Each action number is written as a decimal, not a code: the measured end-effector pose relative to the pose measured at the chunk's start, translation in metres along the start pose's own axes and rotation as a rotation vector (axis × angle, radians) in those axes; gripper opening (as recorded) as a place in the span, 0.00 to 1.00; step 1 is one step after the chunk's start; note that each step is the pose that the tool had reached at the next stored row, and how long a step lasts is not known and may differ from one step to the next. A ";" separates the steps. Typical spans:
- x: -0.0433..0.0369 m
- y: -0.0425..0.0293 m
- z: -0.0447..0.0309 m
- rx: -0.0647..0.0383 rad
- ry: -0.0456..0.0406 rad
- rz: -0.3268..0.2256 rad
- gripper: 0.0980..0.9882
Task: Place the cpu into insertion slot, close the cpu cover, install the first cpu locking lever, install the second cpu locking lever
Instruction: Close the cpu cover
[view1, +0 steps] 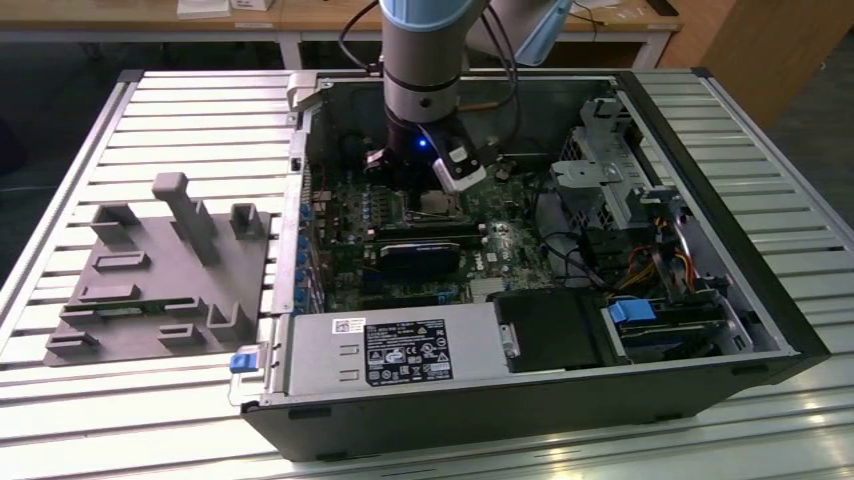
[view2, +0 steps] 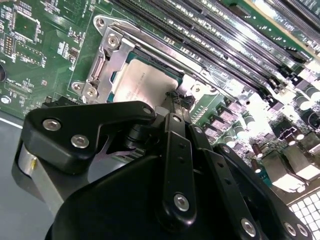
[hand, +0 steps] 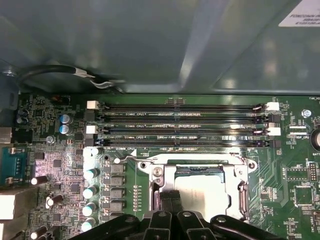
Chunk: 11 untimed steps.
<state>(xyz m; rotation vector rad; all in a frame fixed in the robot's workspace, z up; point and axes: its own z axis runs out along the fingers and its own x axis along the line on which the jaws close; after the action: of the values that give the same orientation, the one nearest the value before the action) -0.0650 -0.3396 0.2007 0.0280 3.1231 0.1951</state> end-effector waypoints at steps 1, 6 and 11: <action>0.0006 0.0003 0.0001 0.001 -0.0001 0.000 0.00; 0.0025 0.0008 0.0001 0.021 -0.0004 0.000 0.00; 0.0026 0.0008 0.0005 0.024 -0.0004 0.000 0.00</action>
<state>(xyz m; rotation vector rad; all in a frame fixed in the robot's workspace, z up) -0.0675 -0.3386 0.2002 0.0279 3.1250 0.1572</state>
